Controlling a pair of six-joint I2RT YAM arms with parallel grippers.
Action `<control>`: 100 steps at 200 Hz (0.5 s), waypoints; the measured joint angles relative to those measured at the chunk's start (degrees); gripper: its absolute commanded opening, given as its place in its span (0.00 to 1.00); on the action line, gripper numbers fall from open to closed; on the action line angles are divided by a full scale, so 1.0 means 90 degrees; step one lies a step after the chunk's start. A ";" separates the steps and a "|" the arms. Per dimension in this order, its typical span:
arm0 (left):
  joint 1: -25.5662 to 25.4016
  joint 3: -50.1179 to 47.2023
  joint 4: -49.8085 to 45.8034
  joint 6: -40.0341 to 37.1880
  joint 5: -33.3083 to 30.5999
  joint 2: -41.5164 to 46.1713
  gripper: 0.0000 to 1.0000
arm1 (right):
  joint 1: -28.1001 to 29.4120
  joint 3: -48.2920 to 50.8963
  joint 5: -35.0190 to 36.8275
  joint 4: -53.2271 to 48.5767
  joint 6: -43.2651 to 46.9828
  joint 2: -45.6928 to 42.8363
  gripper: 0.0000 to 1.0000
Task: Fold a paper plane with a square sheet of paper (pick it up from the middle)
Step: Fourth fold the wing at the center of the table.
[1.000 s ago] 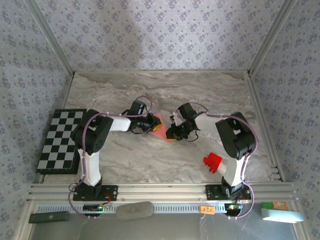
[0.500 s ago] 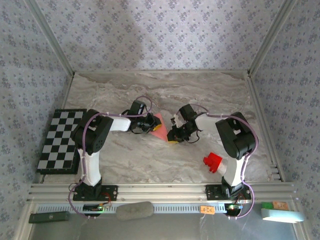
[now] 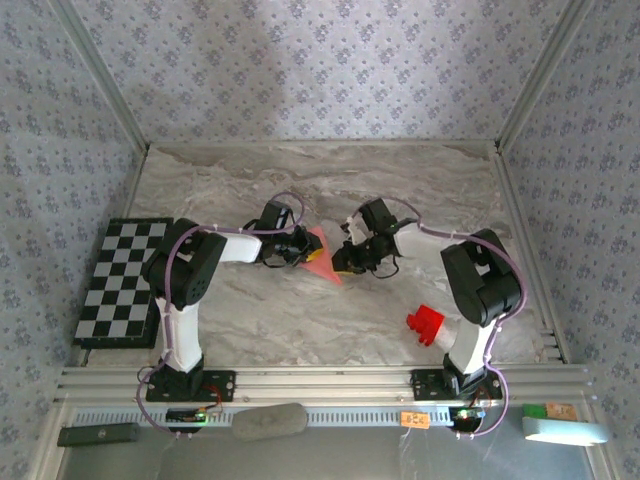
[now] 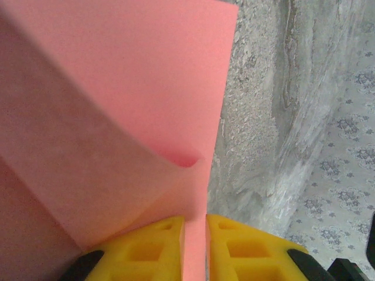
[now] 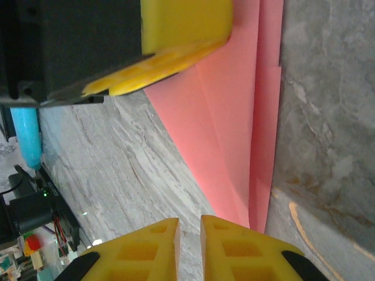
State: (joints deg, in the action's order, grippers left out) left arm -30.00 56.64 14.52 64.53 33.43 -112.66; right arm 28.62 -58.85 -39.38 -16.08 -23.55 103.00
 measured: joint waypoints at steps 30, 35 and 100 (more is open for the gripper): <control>0.0000 0.0000 0.0000 0.0000 0.0002 0.0000 0.17 | 0.0138 -0.0160 0.0153 -0.0002 0.0000 0.0296 0.17; 0.0000 0.0000 0.0000 0.0002 0.0002 0.0000 0.17 | 0.0160 -0.0170 0.0192 -0.0002 0.0000 0.0347 0.17; 0.0000 0.0107 -0.0199 -0.0005 0.0027 0.0000 0.18 | 0.0211 -0.0231 0.0617 -0.0202 0.0151 0.0590 0.16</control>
State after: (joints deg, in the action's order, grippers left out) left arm -30.00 57.60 12.73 64.49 33.67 -112.66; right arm 30.52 -60.93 -33.82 -17.89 -22.20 108.31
